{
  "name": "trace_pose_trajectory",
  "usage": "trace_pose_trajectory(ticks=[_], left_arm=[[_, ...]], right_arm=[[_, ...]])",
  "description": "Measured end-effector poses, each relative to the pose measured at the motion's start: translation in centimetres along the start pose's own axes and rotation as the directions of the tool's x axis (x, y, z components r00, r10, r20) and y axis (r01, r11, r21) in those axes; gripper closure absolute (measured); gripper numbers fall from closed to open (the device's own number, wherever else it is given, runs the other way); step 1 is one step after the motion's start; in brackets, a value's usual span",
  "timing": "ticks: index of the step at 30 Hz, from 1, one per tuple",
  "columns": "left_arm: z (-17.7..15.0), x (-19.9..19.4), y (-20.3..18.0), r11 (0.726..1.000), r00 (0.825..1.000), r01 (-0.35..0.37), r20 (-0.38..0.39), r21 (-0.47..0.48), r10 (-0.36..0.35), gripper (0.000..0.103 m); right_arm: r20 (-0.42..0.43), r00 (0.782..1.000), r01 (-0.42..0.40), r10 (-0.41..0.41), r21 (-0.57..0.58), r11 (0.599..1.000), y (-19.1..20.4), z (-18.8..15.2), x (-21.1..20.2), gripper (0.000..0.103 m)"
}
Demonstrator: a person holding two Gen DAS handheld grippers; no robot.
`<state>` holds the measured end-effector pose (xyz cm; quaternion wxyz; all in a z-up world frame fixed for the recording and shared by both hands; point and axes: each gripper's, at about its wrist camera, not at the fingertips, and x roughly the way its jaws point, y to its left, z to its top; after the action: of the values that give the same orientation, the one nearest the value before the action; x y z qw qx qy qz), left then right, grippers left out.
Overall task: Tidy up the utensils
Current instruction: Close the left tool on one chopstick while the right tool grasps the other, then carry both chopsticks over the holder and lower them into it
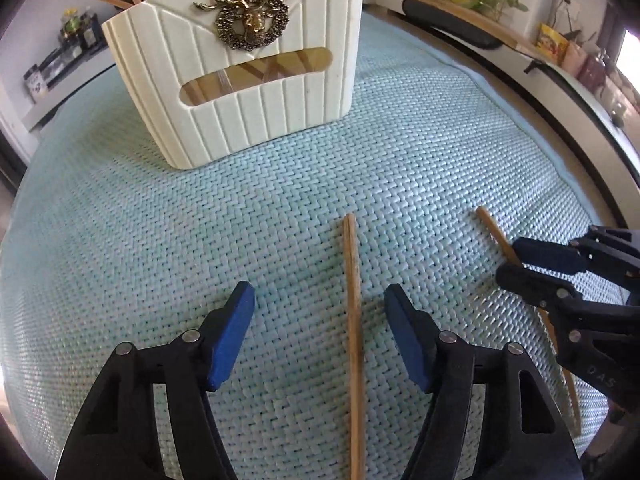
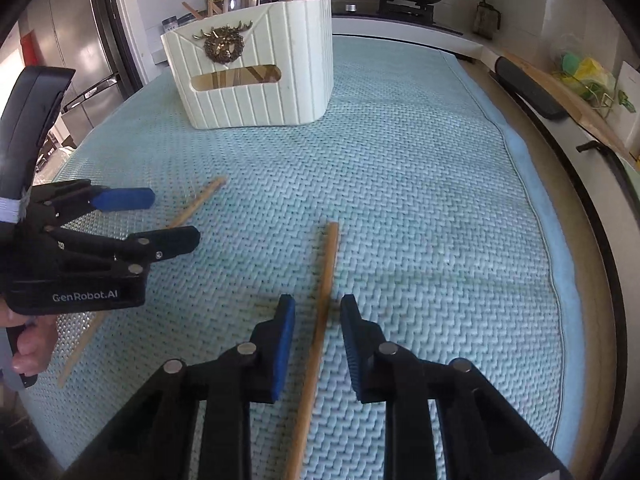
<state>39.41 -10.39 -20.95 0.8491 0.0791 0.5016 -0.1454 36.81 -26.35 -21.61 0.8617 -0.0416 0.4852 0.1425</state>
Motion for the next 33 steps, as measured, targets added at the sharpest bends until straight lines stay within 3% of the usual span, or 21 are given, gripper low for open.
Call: trace_pose_trajectory(ticks=[4,7,9,11,12,14,17,23,33], left_arm=[[1.0,0.4,-1.2,0.998,0.999,0.034,-0.031,0.049,-0.033,0.044],[1.5,0.6,-1.8,0.996,0.998,0.043,-0.038,0.074,-0.04,0.052],[1.7,0.6,-1.9,0.997,0.998,0.053,-0.034,0.065,-0.05,0.062],[2.4,0.7,-2.2,0.997,0.998,0.053,-0.02,0.055,-0.052,0.09],[2.6,0.8,-2.1,0.996,0.997,0.077,-0.023,0.041,-0.076,0.098],[2.7,0.9,-1.6,0.992,0.992,0.124,-0.015,-0.005,-0.124,0.098],[2.2,0.5,-1.1,0.991,0.992,0.128,0.017,-0.026,-0.128,0.099],[0.9,-5.2,1.4,0.984,0.977,0.161,0.155,-0.075,-0.148,0.099],[-0.6,-16.2,3.4,0.976,0.916,0.193,0.374,-0.101,-0.143,0.099]], right_arm=[[-0.032,0.999,-0.012,0.012,-0.023,1.0,0.2,1.7,1.0,0.082],[-0.053,0.999,-0.001,0.0,-0.026,1.0,0.3,2.3,1.4,0.09],[-0.06,0.998,0.003,-0.005,-0.021,1.0,0.3,2.6,1.5,0.094],[-0.057,0.998,0.001,-0.002,-0.012,1.0,0.2,2.7,1.5,0.095],[-0.052,0.999,0.0,0.0,-0.005,1.0,0.2,2.8,1.6,0.096],[-0.038,0.999,-0.009,0.009,0.016,1.0,0.0,2.9,1.6,0.097],[0.002,0.999,-0.051,0.051,0.068,0.996,-0.5,3.0,1.4,0.097],[0.128,0.989,-0.093,0.078,0.115,0.989,-0.7,3.2,-2.2,0.097],[0.367,0.923,-0.154,0.115,0.077,0.985,1.4,3.8,-13.2,0.097]])
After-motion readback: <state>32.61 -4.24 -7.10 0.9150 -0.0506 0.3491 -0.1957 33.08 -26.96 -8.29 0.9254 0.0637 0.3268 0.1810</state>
